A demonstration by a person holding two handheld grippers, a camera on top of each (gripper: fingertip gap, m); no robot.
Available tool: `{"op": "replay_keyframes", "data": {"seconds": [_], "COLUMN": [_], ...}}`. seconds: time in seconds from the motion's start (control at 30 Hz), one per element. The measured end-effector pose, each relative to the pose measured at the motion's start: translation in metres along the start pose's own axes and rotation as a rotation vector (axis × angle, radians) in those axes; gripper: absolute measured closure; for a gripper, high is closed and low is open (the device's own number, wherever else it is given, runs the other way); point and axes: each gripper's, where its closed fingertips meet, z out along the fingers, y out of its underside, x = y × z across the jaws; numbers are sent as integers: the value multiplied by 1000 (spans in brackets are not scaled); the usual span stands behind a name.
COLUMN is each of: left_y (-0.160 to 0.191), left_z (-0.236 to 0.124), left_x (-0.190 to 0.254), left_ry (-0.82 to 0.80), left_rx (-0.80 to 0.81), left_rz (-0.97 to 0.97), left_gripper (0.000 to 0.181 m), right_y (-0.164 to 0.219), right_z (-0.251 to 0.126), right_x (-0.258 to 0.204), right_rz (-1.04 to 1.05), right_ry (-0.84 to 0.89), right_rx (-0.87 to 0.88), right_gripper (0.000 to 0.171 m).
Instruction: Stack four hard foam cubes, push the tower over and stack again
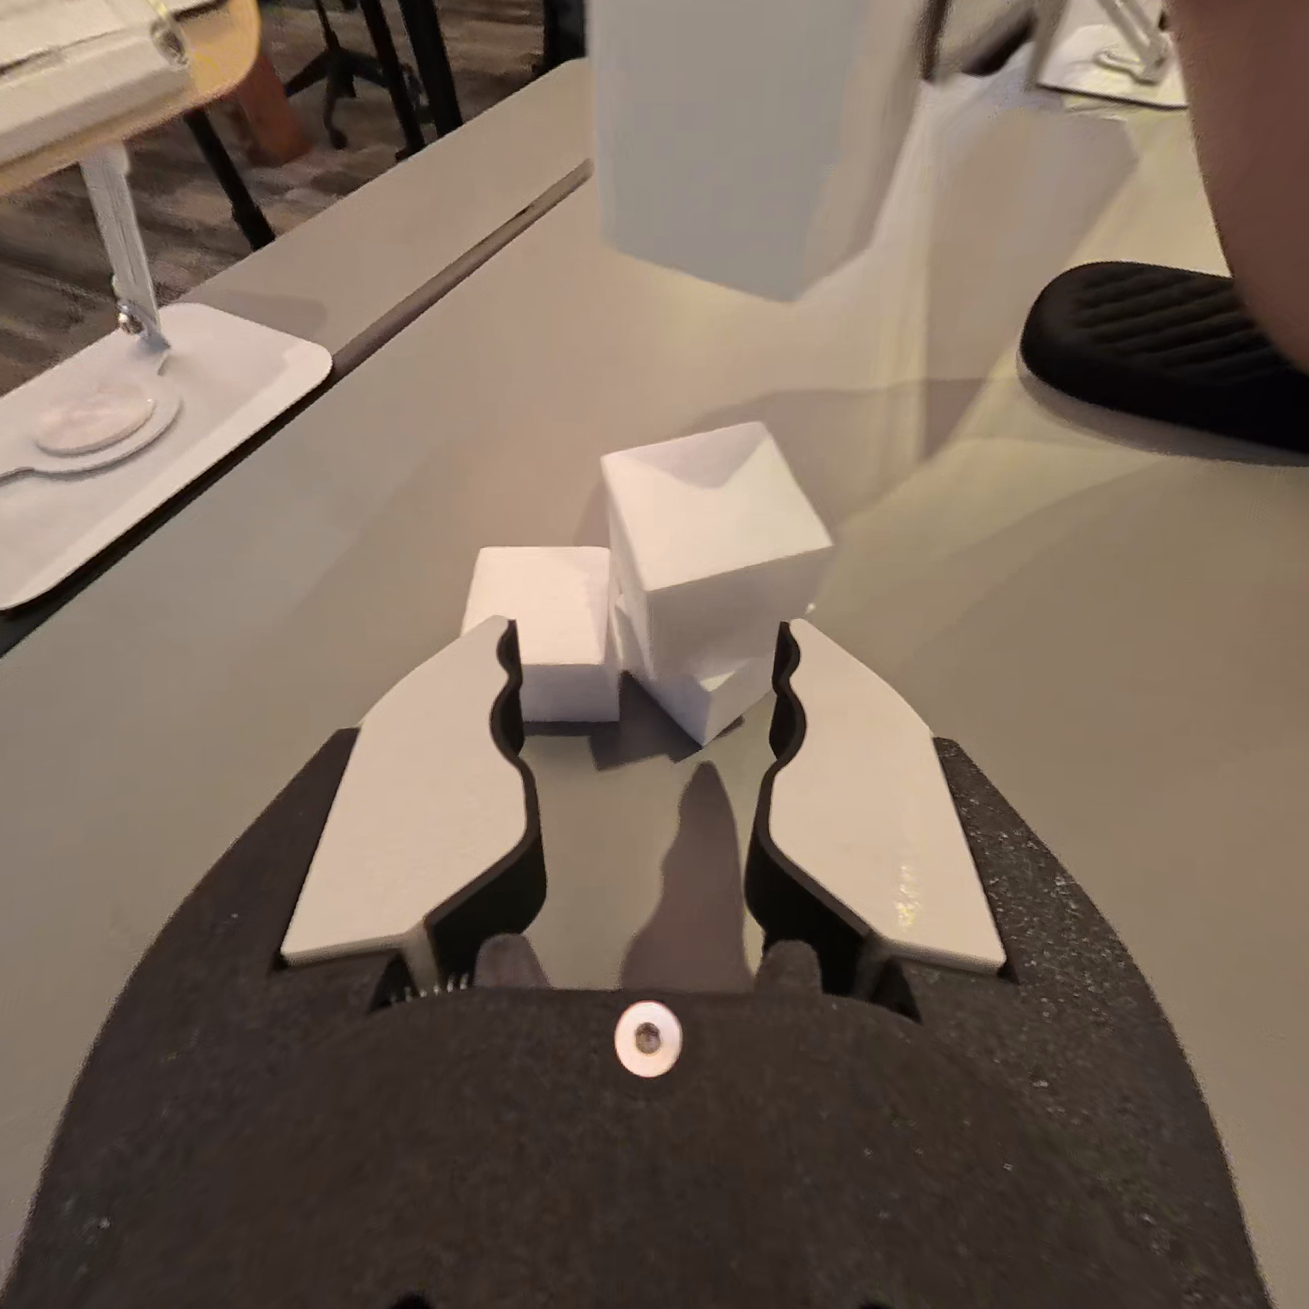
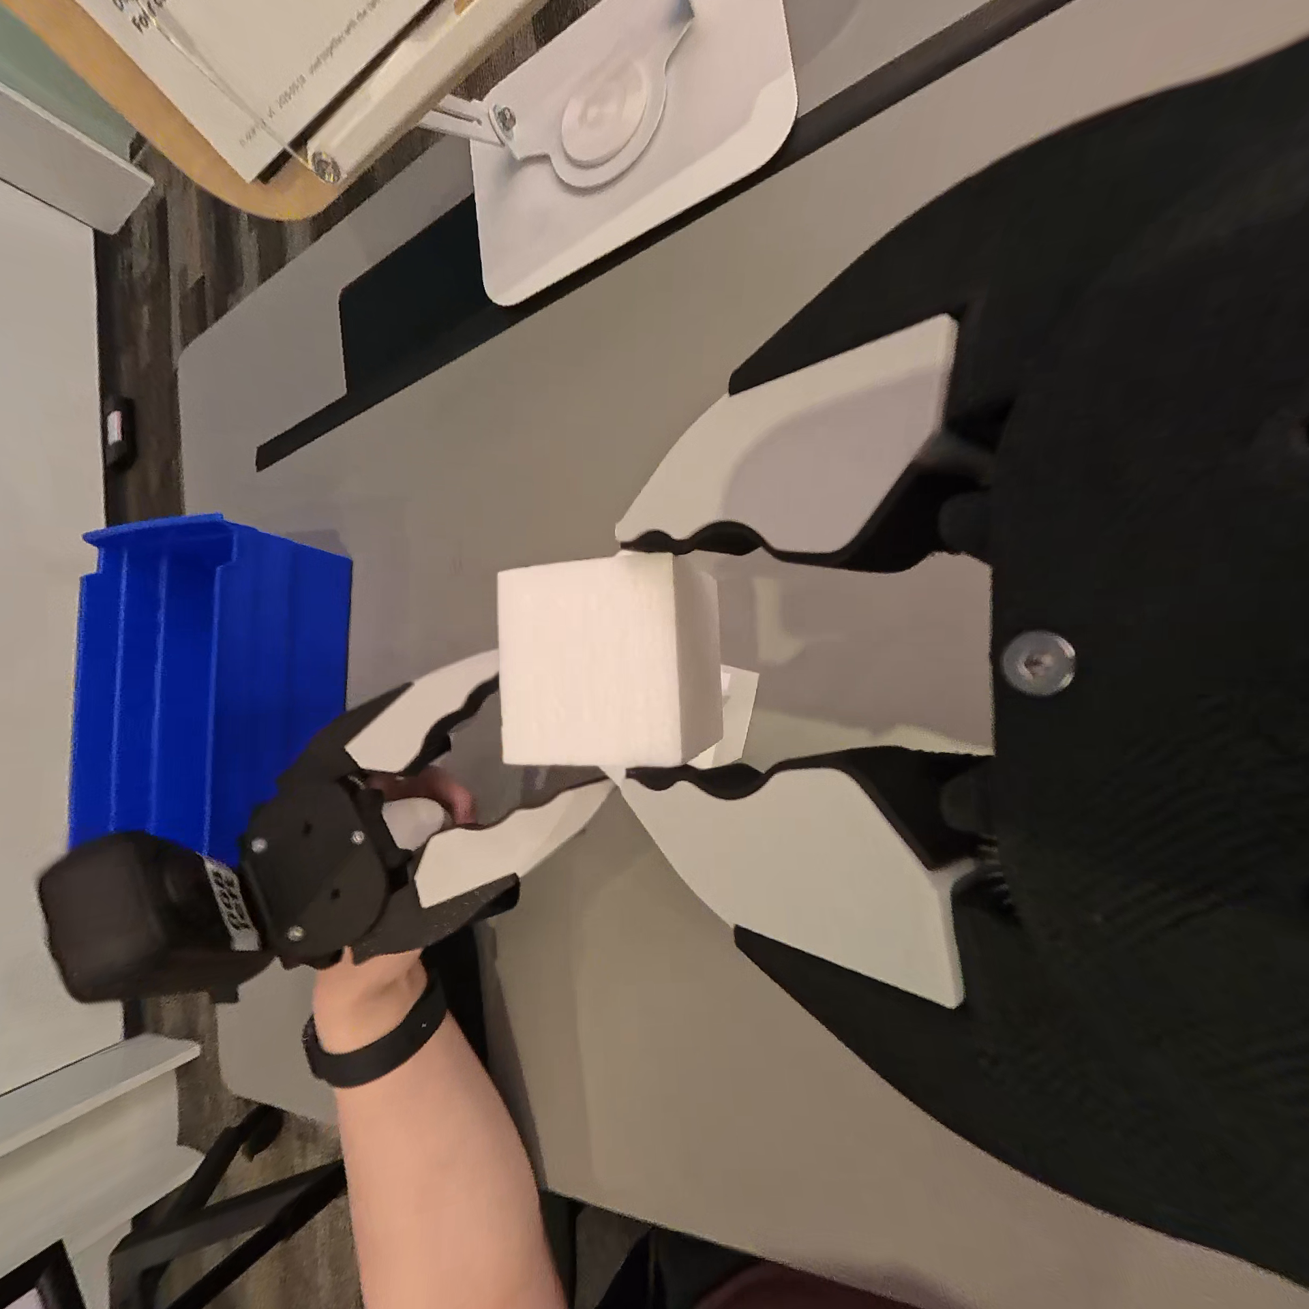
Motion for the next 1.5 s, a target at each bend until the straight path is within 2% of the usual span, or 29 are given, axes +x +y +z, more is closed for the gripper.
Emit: {"op": "replay_keyframes", "data": {"seconds": [0.23, 0.5, 0.7, 0.8, 0.93, 1.13, 1.2, 1.33, 1.37, 1.5], "left_y": [4, 19, 11, 0, -36, -44, -41, -29, -30, -36], "left_z": [13, 31, 46, 36, 18, 33, 40, 56, 58, 57], "left_x": [26, 45, 60, 46, 37, 38, 45, 44, 46, 49], "left_ry": [32, -28, -59, -124, -3, 243, 320, 309, 312, 292], "left_rx": [-21, -125, -98, -43, 126, 59, 30, -26, -14, 39], "left_rz": [47, 68, 55, 128, 169, 225, 229, 284, 282, 251], "left_gripper": [119, 118, 121, 113, 108, 100, 102, 108, 114, 115], "right_y": [7, 14, 24, 24, 18, 17, 17, 15, 14, 17], "right_z": [-17, -20, -22, -27, -40, -75, -89, -110, -113, -117], "right_x": [16, 20, 20, 21, 22, 28, 31, 38, 40, 45], "right_rz": [91, 87, 51, 48, 45, 47, 54, 83, 91, 117], "right_ry": [-5, 8, 21, 24, 28, 62, 75, 99, 103, 109], "right_rx": [31, -1, -64, -58, -25, 17, 39, 100, 113, 129], "right_gripper": [113, 113, 113, 113, 113, 113, 113, 113, 113, 113]}}
